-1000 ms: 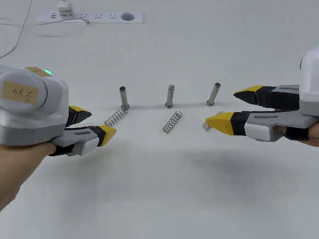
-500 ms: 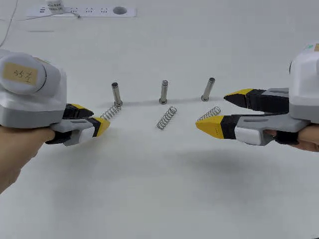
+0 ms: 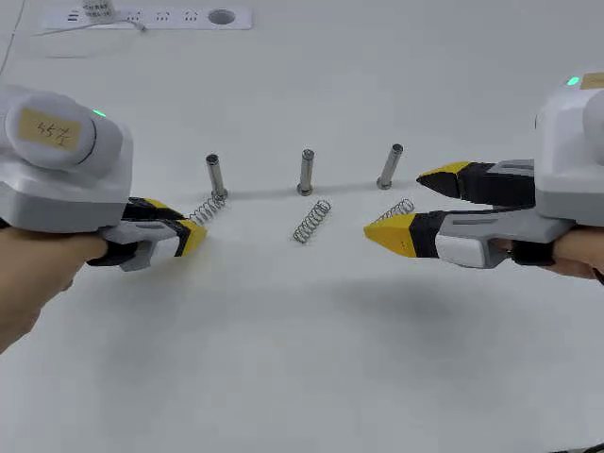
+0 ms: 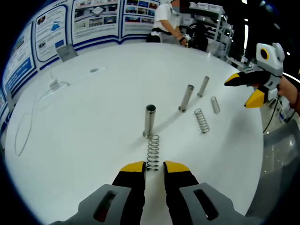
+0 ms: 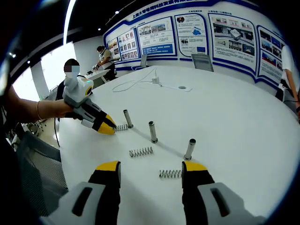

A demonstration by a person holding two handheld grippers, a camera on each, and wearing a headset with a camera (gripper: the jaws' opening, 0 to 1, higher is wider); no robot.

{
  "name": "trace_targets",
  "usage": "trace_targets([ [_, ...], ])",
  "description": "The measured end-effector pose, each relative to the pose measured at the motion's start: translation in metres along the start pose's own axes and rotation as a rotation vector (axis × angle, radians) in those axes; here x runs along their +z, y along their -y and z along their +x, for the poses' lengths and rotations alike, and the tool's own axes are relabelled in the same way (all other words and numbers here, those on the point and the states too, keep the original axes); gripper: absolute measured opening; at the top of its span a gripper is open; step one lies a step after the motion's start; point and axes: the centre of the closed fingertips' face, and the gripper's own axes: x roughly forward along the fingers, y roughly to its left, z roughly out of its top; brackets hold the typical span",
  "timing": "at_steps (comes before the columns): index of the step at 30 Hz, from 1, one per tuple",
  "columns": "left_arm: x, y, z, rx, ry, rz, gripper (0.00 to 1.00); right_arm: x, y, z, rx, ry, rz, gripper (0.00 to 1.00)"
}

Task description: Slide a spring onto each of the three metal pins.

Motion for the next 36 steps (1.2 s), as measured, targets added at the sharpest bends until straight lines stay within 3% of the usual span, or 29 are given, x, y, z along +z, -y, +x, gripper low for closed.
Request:
trace_targets([
  [7,-0.001,-0.002,-0.001,0.003,0.012,-0.019,0.12,-0.002,-0.002,0.0,0.003,-0.009,0.0,0.53],
  [18,-0.005,0.003,-0.006,0.003,0.021,0.002,0.11,0.002,-0.011,0.001,0.02,0.005,0.006,0.52],
  [36,0.011,0.019,-0.033,0.032,0.172,-0.011,0.1,0.02,-0.035,0.005,0.063,0.068,0.097,0.49],
])
